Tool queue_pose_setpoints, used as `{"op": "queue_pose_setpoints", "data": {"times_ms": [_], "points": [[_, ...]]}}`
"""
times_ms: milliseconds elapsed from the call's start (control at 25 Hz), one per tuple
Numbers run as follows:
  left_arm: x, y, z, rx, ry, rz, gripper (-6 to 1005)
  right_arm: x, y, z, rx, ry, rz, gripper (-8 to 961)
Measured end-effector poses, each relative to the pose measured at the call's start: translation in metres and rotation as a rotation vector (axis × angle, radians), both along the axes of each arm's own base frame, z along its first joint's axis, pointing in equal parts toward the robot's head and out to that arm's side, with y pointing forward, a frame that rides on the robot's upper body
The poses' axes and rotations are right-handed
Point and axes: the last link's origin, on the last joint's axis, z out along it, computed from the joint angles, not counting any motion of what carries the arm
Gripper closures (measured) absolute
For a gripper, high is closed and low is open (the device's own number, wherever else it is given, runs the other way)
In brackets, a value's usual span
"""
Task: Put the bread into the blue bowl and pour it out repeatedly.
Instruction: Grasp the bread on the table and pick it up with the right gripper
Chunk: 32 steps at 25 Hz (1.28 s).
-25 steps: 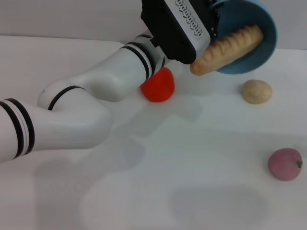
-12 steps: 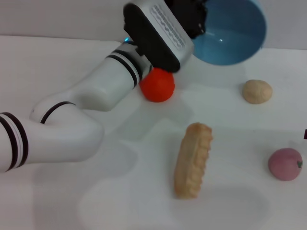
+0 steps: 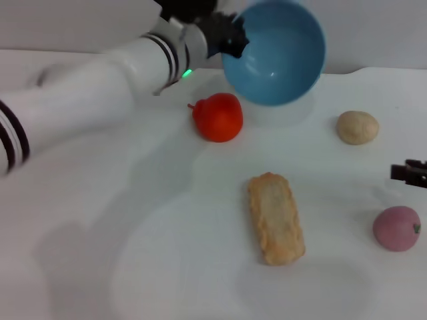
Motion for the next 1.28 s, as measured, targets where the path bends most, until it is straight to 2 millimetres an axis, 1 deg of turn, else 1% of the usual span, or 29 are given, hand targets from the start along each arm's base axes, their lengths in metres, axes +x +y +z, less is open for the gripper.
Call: {"op": "queue_pose_setpoints", "data": {"times_ms": [160,200,240,320,400,600,720,840,1000,1080,1280], "points": [[-0.009,0.008,0.019,-0.16,-0.105,0.185,983,-0.018,0.012,-0.003,-0.032,-0.004,0.068,496],[-0.009,0.008,0.019,-0.16,-0.105,0.185,983,-0.022,0.015,-0.003,-0.038,-0.004,0.075,496],[-0.012,0.009,0.025,-0.185,-0.131,0.219,983,-0.026,0.018,-0.004,-0.039,0.002,0.072,495],[-0.026,0.009,0.043,-0.226,-0.182,0.302,983,-0.032,0.025,-0.004,-0.04,0.019,0.052,495],[-0.038,0.007,0.054,-0.258,-0.204,0.366,982,-0.038,0.029,-0.006,-0.056,0.032,0.035,495],[-0.061,-0.004,0.079,-0.327,-0.192,0.538,984,-0.05,0.037,-0.022,-0.169,-0.041,-0.01,495],[-0.072,-0.01,0.096,-0.313,-0.161,0.621,985,-0.056,0.04,-0.035,-0.244,-0.101,-0.044,496],[-0.076,-0.015,0.107,-0.28,-0.153,0.641,986,-0.062,0.041,-0.051,-0.31,-0.121,-0.062,496],[-0.076,-0.021,0.11,-0.264,-0.167,0.635,986,-0.068,0.044,-0.07,-0.358,-0.09,-0.083,496],[-0.075,-0.024,0.109,-0.277,-0.166,0.639,987,-0.071,0.045,-0.084,-0.403,-0.102,-0.092,496],[-0.072,-0.024,0.107,-0.294,-0.157,0.637,987,-0.068,0.044,-0.098,-0.417,-0.141,-0.097,495]]}}
